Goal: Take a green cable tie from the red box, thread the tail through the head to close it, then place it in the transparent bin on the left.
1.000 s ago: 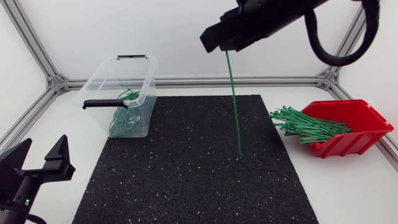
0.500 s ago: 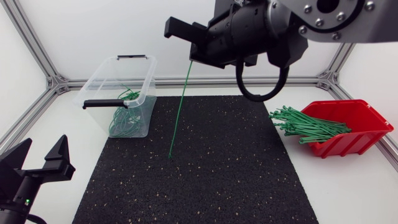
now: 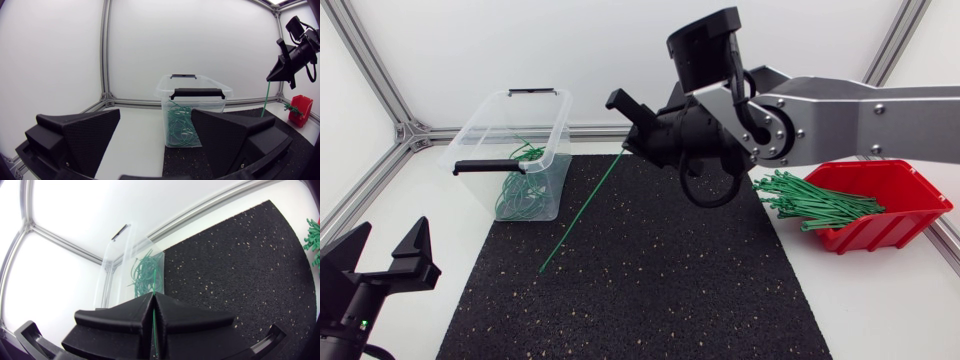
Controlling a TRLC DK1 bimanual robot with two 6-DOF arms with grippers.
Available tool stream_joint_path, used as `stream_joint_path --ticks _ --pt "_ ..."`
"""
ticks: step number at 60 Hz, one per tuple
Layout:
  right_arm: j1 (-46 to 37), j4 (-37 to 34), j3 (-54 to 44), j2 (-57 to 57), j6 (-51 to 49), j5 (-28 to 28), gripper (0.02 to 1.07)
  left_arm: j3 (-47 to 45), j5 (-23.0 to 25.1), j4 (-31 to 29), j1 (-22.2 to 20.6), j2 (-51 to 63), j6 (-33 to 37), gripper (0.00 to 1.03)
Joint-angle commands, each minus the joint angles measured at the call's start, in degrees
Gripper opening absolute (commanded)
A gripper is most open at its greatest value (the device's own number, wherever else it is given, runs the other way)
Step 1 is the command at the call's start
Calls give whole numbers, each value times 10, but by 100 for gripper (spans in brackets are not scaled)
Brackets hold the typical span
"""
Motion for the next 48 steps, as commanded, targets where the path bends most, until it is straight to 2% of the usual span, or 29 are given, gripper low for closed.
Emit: stream_joint_path --ticks 1,15,24,33,48 --pt "-13 12 -41 10 28 -8 7 -25 5 -5 -2 -3 -6 99" --pt "-46 28 -135 -16 5 -12 8 -25 5 -6 -4 -3 -6 99" --pt "-53 28 -188 -61 -25 19 8 -25 5 -6 -5 -3 -6 99" --pt "-65 22 -220 -69 -43 25 27 -24 5 -6 -5 -3 -6 99" --pt "-68 6 -260 -89 -86 31 29 -24 6 -5 -5 -3 -6 99"
